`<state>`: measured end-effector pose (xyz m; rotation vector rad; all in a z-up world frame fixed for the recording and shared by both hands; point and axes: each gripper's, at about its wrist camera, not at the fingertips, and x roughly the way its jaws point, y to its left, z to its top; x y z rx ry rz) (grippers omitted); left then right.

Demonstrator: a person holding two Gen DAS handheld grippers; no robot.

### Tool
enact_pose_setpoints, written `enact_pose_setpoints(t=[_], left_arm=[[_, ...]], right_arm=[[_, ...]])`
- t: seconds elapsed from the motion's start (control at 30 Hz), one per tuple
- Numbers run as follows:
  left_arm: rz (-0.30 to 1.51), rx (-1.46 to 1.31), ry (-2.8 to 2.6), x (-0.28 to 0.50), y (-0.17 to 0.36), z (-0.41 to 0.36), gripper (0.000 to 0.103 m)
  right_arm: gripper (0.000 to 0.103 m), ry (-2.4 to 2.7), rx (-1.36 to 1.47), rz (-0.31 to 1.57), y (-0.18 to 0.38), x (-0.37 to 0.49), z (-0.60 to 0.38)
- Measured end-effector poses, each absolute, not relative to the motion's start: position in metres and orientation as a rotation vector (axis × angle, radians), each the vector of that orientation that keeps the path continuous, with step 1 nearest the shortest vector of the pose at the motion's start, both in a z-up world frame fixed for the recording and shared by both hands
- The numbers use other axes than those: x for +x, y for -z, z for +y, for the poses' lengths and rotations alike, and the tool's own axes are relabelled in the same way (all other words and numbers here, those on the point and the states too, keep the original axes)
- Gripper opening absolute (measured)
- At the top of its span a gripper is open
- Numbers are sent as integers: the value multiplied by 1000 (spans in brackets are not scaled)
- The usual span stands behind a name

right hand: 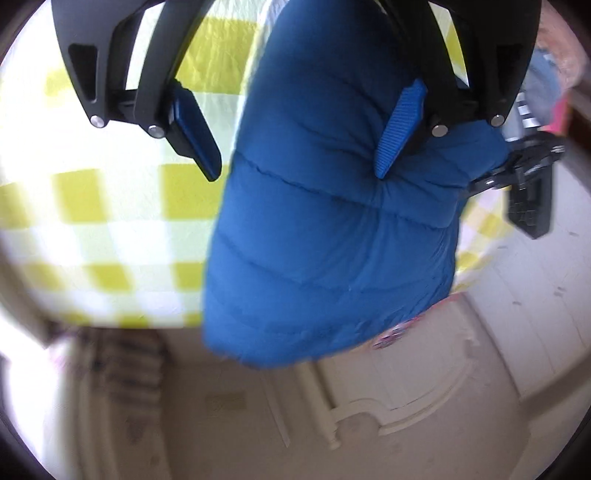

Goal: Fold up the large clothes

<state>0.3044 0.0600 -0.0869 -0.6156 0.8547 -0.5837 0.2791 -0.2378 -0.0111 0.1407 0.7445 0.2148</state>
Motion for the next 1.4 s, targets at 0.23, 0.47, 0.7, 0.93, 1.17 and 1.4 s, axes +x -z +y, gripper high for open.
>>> enact_pose_setpoints(t=[0.23, 0.47, 0.7, 0.93, 1.17, 1.4], left_arm=[[813, -643, 517, 269, 69, 53, 67], [609, -524, 302, 188, 31, 108, 97], [339, -5, 21, 92, -54, 72, 99], [235, -13, 5, 31, -82, 46, 99], [430, 24, 32, 44, -44, -5, 99], [489, 26, 40, 47, -21, -8, 99]], right_arm=[[82, -237, -274, 535, -28, 249, -110], [79, -257, -389, 622, 30, 251, -80], [80, -362, -204, 543, -16, 174, -131], [101, -196, -32, 263, -87, 48, -199], [101, -105, -40, 369, -65, 31, -206], [101, -90, -43, 409, -46, 38, -191]])
